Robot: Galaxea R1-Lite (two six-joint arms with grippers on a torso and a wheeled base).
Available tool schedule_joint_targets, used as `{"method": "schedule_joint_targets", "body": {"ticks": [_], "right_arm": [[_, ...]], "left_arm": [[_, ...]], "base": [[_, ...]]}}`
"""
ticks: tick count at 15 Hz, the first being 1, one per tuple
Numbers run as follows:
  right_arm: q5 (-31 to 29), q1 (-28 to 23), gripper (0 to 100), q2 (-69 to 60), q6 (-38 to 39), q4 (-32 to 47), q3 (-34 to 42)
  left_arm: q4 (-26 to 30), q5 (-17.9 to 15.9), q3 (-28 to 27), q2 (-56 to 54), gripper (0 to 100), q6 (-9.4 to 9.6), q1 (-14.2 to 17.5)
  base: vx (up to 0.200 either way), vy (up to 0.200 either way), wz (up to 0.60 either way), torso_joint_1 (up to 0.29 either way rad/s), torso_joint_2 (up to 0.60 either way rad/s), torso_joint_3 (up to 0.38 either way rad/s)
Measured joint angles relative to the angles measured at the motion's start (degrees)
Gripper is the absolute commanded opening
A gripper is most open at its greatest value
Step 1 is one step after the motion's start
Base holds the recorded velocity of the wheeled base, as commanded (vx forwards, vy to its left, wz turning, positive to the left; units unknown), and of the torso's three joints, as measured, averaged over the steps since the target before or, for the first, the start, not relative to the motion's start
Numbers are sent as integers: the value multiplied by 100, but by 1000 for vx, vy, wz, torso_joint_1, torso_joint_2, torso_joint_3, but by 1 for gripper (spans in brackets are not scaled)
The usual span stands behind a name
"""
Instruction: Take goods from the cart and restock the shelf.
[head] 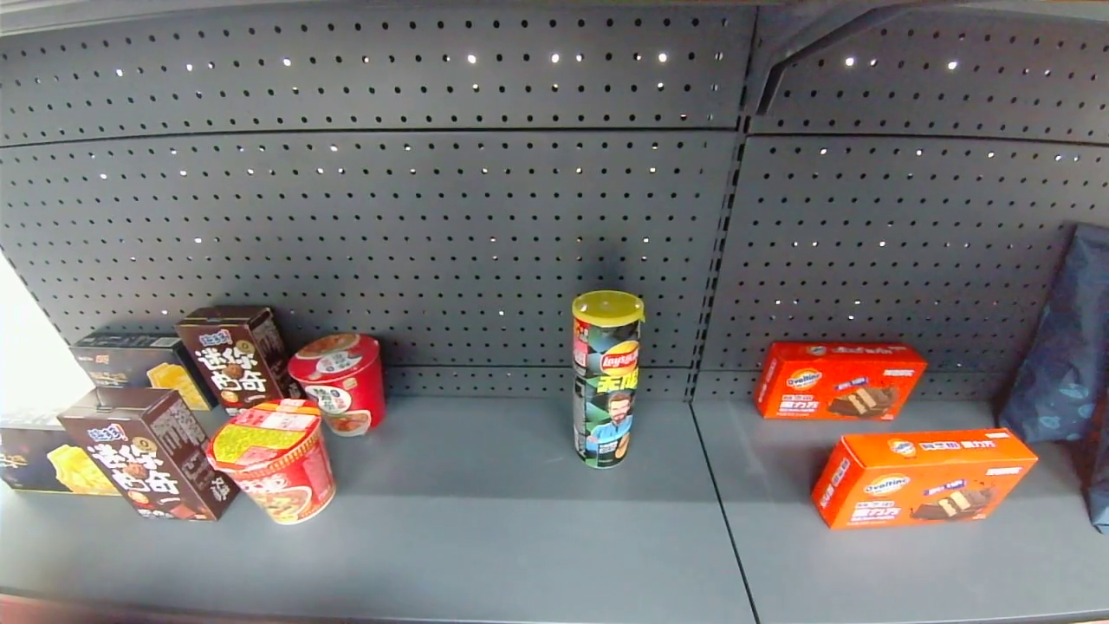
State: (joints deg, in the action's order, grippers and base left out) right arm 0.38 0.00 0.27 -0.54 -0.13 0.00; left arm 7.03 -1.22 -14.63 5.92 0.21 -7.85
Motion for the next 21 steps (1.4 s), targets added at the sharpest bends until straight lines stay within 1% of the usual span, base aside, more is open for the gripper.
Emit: {"method": "schedule_joint_targets", "body": {"ticks": [2,4,5,6,7,9,11,13,14,16,17,18,21], "right_arm": [[6,-5,100,0,-11,11,0],[44,-2,100,2,-99,9,-2],[49,-7,100,39,-178,11,-5],[55,-22,100,121,-211,4,-7],[104,-7,100,210,-226,-2,-38],[213,77,100,500,-182,-18,-517],[556,254,100,1189,-85,-46,-1193],[1292,680,100,2021,-15,-68,-1849],[1613,997,100,2404,5,-88,-2152],[1930,1592,100,3055,11,-229,-2414],[2011,1874,100,3363,35,-495,-2450],[2077,2089,100,3658,54,-788,-2450],[2477,2458,100,4606,74,-1792,-2433]], "left_arm": [[10,245,-293,66,0,15,9],[32,680,-722,234,0,37,26],[174,926,-948,339,0,74,41],[385,1025,-1128,421,0,101,48],[624,1050,-1313,484,0,118,55],[1029,1046,-1475,560,0,290,63],[1036,1017,-1348,581,0,335,44],[1001,1011,-1261,619,0,332,-27],[1005,1017,-1230,641,0,323,-112],[1029,1019,-1180,683,0,269,-240],[1029,1017,-1156,700,0,206,-276],[1029,1014,-1136,708,0,182,-295],[1029,1024,-1095,728,0,171,-472]], "base": [[0,0,0,0,0,0],[0,0,0,0,0,0],[0,0,0,0,0,0],[0,0,0,0,0,0],[0,0,0,0,0,0],[0,0,0,0,0,0],[0,0,0,0,0,0],[0,0,0,0,0,0],[0,0,0,0,0,0],[0,0,0,0,0,0],[0,0,0,0,0,0],[0,0,0,0,0,0],[0,0,0,0,0,0]]}}
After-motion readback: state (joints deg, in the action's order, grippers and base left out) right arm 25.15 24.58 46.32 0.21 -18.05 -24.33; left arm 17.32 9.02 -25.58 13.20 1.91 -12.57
